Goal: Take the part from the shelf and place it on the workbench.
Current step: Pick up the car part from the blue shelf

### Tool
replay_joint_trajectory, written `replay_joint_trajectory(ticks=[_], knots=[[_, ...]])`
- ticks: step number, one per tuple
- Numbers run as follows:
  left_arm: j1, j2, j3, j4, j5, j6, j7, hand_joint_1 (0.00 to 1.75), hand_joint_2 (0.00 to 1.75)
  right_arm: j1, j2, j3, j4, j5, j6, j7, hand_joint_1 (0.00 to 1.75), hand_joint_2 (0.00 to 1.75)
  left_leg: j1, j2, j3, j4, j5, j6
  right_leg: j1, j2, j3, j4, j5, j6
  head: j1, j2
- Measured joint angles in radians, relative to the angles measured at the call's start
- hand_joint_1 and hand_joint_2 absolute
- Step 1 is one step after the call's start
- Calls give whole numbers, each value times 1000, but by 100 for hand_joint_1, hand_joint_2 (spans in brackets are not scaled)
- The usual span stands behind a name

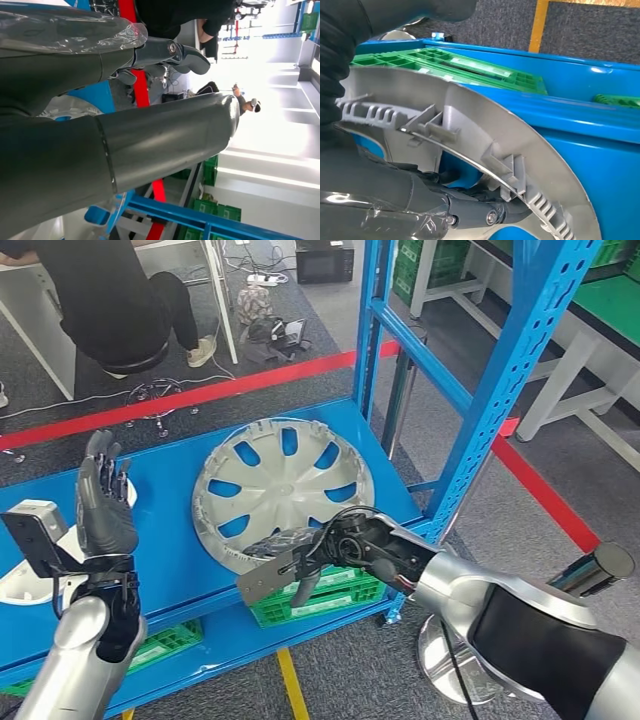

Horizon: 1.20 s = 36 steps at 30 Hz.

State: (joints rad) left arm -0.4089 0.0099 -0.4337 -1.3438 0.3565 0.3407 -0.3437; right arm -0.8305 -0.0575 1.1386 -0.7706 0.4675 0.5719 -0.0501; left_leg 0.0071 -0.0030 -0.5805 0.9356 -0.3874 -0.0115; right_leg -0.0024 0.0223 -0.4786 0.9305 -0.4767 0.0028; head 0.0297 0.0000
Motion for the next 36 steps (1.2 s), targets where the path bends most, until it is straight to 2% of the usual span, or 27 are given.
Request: replay_joint_trajectory(ticks=[8, 13, 28, 31, 36], knots=[[1, 0, 0, 0, 2, 2, 0, 0, 0, 10, 24, 25, 10, 12, -28, -1, 0, 175, 0, 0, 0, 0, 0, 0, 0, 0, 0, 0, 0, 0, 0, 0], [1, 0, 0, 0, 5, 8, 0, 0, 0, 12, 25, 48, 20, 79, -86, -14, 0, 175, 0, 0, 1, 0, 0, -1, 0, 0, 0, 0, 0, 0, 0, 0], [1, 0, 0, 1, 10, 9, 0, 0, 0, 9, 25, 72, 38, 111, -124, -16, 0, 175, 0, 0, 4, 0, 0, -1, 0, 0, 3, 0, 0, 0, 0, 0], [1, 0, 0, 1, 11, 9, -4, 0, 0, 8, 25, 78, 55, 181, -174, -30, 0, 175, 0, 0, 4, 0, 0, -1, 0, -1, 3, 0, 0, 0, 0, 0], [5, 0, 0, 1, 10, 15, -10, 0, 0, -4, 25, 104, 85, 381, -300, -58, 0, 175, 0, -1, 3, 0, 0, -1, 2, -2, 3, 0, 0, 0, 0, 0]])
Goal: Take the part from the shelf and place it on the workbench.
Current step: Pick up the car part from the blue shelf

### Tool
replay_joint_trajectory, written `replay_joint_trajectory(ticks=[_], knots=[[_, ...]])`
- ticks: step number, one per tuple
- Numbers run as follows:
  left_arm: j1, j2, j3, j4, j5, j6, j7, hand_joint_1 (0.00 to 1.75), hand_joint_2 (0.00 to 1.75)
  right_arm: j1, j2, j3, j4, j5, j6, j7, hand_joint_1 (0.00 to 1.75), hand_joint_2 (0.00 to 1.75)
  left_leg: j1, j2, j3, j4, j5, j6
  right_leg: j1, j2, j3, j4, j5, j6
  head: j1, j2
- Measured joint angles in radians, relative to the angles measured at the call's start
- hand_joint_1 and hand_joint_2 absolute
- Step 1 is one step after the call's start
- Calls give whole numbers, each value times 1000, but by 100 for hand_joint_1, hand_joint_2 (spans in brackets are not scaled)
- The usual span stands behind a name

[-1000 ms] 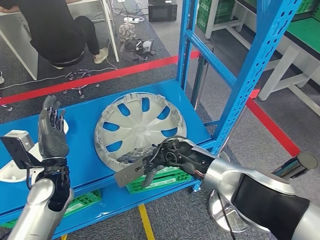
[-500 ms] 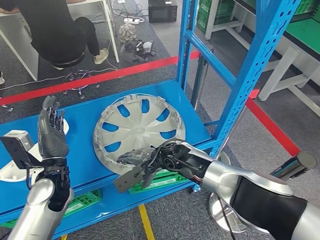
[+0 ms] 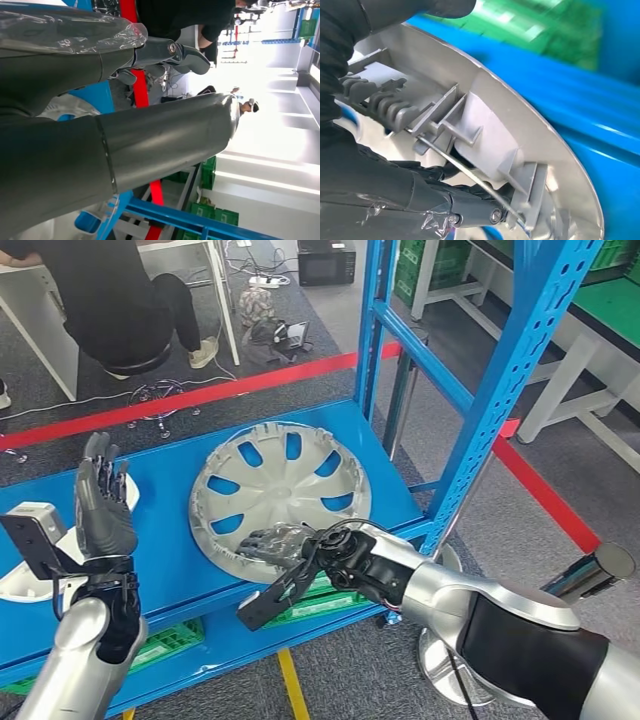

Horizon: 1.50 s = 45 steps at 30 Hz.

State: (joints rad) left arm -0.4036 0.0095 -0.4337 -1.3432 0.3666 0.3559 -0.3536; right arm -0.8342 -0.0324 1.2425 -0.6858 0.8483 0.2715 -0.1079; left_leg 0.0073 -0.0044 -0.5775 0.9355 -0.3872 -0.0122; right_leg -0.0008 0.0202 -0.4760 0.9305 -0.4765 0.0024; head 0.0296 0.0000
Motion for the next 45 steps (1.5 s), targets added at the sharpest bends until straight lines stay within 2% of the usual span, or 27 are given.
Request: replay_joint_trajectory(ticks=[12, 16, 32, 45], knots=[[1, 1, 0, 0, 5, 0, -14, 0, 0, -7, 0, 35, 54, 189, -118, -24, 0, 175, 0, -1, -1, 0, 0, 1, -1, -1, -1, 0, 0, 1, 1, 0], [1, 1, 0, 1, 8, 1, -14, 0, 0, -4, 0, 45, 66, 241, -166, -19, 175, 175, 0, -1, -1, 0, 0, 1, 0, -1, -1, 0, 0, 1, 1, 0], [-3, 0, 0, 10, 11, 0, -20, 0, 0, 2, 0, 44, 83, 255, -192, -31, 175, 175, 0, 4, 0, 0, 2, 0, 0, 4, -1, 0, 2, -1, 0, 0], [-1, -1, 0, 11, 5, 5, -19, 0, 0, 0, 11, -10, 25, 152, -87, -39, 175, 175, 0, 2, -1, 0, 2, 0, 0, 3, 0, 0, 3, -1, 0, 0]])
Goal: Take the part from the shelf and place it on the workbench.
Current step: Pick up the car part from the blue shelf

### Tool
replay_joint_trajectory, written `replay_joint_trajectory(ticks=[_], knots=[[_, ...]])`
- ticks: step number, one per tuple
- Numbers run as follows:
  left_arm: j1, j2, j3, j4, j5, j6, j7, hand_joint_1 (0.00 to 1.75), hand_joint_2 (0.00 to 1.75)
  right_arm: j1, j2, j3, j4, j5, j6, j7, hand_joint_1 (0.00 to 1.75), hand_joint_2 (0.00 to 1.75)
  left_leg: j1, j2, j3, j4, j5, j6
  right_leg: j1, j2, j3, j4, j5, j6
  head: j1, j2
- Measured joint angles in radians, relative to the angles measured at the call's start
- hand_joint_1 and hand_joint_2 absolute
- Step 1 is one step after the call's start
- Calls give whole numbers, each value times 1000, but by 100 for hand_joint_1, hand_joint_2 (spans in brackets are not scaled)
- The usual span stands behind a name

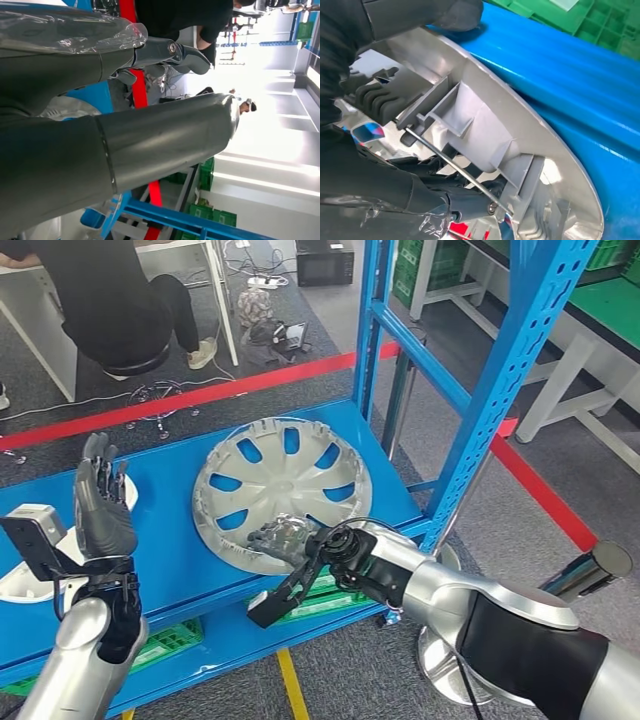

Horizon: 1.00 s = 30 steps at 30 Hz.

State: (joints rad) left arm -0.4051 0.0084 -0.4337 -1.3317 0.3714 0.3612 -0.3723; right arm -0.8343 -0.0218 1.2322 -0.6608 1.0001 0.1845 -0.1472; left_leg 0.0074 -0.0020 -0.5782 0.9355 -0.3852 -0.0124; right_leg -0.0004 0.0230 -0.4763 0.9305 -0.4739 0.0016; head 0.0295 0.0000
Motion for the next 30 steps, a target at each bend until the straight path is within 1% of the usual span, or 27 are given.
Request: replay_joint_trajectory(ticks=[2, 5, 8, 11, 15, 22, 30], knots=[[2, 0, 0, 0, -4, 2, 2, 0, 0, 0, 0, -10, -23, -26, 33, 4, 175, 175, 0, -1, 0, 0, 0, 0, 0, -1, 0, 0, 0, 0, 0, 0], [6, 2, 0, 0, -13, 2, 6, 0, 0, 1, 0, -27, -73, -88, 109, 17, 175, 175, 0, -1, -1, 0, 0, 0, 0, -1, -1, 0, 0, 0, 0, 0], [11, 4, 2, 0, -22, 4, 9, 0, 0, 3, 0, -39, -143, -160, 190, 44, 175, 175, 0, -1, -2, 0, 0, 0, 0, -1, -2, 0, -1, 0, 0, 0], [15, 7, 4, -1, -27, 5, 12, 0, 0, 11, 0, -48, -208, -211, 240, 72, 175, 175, 0, -1, -3, 0, 0, 0, 0, -1, -3, 0, -1, 0, 0, 0], [16, 11, 5, -2, -31, 6, 15, 0, 0, 24, -1, -54, -275, -226, 253, 81, 175, 175, 0, -1, -5, 0, -1, 0, 0, -1, -5, 0, -1, 0, 0, 0], [17, 16, 6, -4, -33, 8, 23, 0, 0, 28, -9, -57, -346, -261, 259, 90, 175, 175, 0, -1, -6, 0, -1, 0, 0, -1, -5, 0, -1, 0, 0, 0], [17, 19, 7, -5, -32, 5, 23, 0, 0, 32, -22, -54, -420, -319, 301, 119, 175, 175, 0, -1, -6, 0, -1, 0, 0, -1, -6, 0, -1, 0, 0, 0]])
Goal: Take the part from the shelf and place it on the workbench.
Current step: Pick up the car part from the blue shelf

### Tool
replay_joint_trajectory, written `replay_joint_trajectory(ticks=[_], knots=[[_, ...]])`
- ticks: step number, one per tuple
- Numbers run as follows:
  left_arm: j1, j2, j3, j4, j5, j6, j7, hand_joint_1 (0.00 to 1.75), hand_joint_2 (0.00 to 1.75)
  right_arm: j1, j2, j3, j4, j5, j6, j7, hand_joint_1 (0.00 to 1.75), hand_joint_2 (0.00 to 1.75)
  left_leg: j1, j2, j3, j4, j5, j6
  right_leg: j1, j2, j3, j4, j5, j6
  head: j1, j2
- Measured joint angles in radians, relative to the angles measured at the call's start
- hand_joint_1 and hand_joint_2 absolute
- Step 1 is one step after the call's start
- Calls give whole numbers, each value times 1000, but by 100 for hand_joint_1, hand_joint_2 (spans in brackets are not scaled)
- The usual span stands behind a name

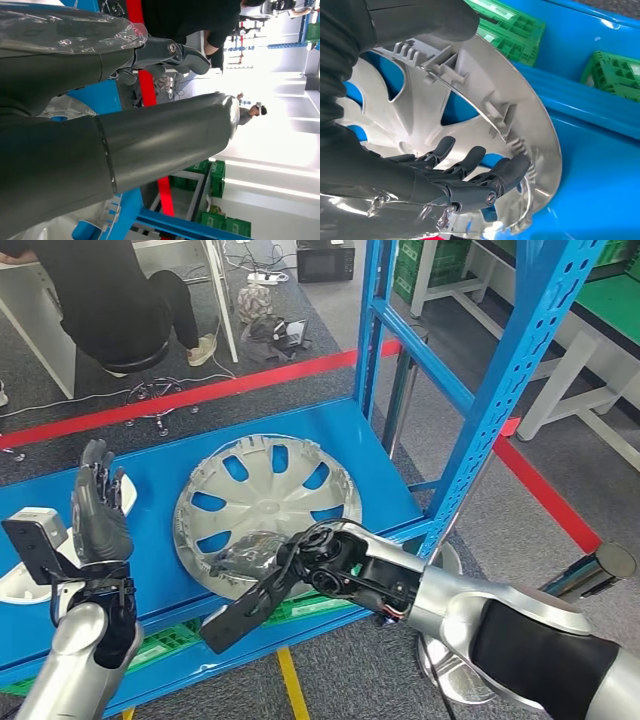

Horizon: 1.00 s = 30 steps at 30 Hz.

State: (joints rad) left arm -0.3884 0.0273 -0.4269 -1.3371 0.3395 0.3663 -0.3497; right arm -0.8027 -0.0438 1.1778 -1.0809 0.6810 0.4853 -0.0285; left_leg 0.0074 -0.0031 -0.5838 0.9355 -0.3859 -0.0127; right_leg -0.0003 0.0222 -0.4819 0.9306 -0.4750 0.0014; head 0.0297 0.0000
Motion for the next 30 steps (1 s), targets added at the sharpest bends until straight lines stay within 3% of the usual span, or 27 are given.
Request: replay_joint_trajectory(ticks=[13, 17, 30], knots=[[0, 1, 0, 0, 0, -2, -2, 0, 0, 1, -13, 3, -33, -15, 4, 11, 173, 175, 0, 0, 0, 0, 0, 0, 0, 0, 0, 0, 0, 0, 0, 0], [0, 1, 0, 0, 0, -2, -2, 0, 0, 1, -16, 8, -39, -15, 4, 11, 0, 175, 0, 0, 0, 0, 0, 0, 0, 0, 0, 0, 0, 0, 0, 0], [-1, 2, 0, 0, 0, -10, -1, 0, 0, 0, -38, 39, -25, 13, 49, 34, 0, 175, 0, 0, -1, 0, 0, 0, 0, 0, -1, 0, 0, 0, 0, 0]])
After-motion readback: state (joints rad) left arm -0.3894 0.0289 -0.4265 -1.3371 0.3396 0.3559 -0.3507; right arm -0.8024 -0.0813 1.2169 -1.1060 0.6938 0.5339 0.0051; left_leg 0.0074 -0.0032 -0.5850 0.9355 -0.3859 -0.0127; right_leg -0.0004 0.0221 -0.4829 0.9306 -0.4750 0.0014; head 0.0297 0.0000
